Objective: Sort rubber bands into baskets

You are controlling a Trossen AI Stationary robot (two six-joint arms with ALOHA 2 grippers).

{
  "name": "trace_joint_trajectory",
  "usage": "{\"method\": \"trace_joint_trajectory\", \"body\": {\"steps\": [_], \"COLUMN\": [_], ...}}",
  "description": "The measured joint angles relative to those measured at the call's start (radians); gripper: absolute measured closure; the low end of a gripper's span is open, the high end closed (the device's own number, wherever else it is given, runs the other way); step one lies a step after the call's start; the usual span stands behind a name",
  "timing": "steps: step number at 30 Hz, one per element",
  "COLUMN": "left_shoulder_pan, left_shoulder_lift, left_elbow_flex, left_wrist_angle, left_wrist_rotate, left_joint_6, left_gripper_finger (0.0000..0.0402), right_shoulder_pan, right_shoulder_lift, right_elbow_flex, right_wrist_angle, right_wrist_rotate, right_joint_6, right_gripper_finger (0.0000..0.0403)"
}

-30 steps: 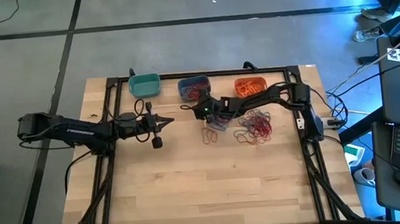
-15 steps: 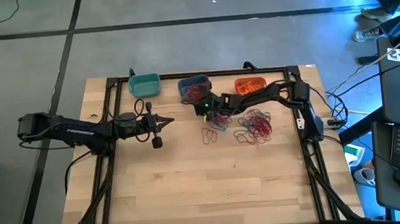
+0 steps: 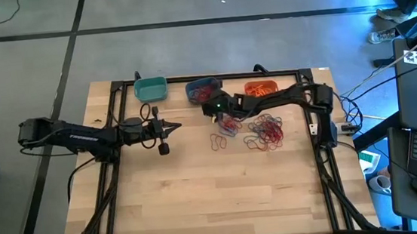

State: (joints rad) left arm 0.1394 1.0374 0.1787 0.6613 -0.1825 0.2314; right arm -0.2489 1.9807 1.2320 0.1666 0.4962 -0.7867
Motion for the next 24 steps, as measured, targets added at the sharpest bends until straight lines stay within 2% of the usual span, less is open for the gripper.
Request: {"method": "trace_joint_trajectory", "body": {"steps": [7, 15, 18, 24], "left_shoulder_pan": [0.000, 0.000, 0.000, 0.000], "left_shoulder_lift": [0.000, 0.000, 0.000, 0.000], "left_elbow_flex": [0.000, 0.000, 0.000, 0.000], "left_wrist_angle": [0.000, 0.000, 0.000, 0.000], "left_wrist_rotate": [0.000, 0.000, 0.000, 0.000], "left_joint_6": [-0.001, 0.001, 0.003, 0.004], "left_gripper_finger": [0.0396, 0.0396, 0.0396, 0.0396], "right_shoulder_pan": [-0.023, -0.089, -0.095, -0.058], "right_shoulder_lift": [-0.033, -0.029, -0.029, -0.029], "right_elbow_flex": [0.000, 0.000, 0.000, 0.000], "right_wrist_angle": [0.088, 0.072, 0.068, 0.043], "right_wrist_rotate": [0.115, 0.091, 0.077, 0.066], "right_joint_6": [0.034, 0.206, 0.291, 0.343], "right_gripper_finger": [0.0396, 0.0386, 0.0352, 0.0249]}}
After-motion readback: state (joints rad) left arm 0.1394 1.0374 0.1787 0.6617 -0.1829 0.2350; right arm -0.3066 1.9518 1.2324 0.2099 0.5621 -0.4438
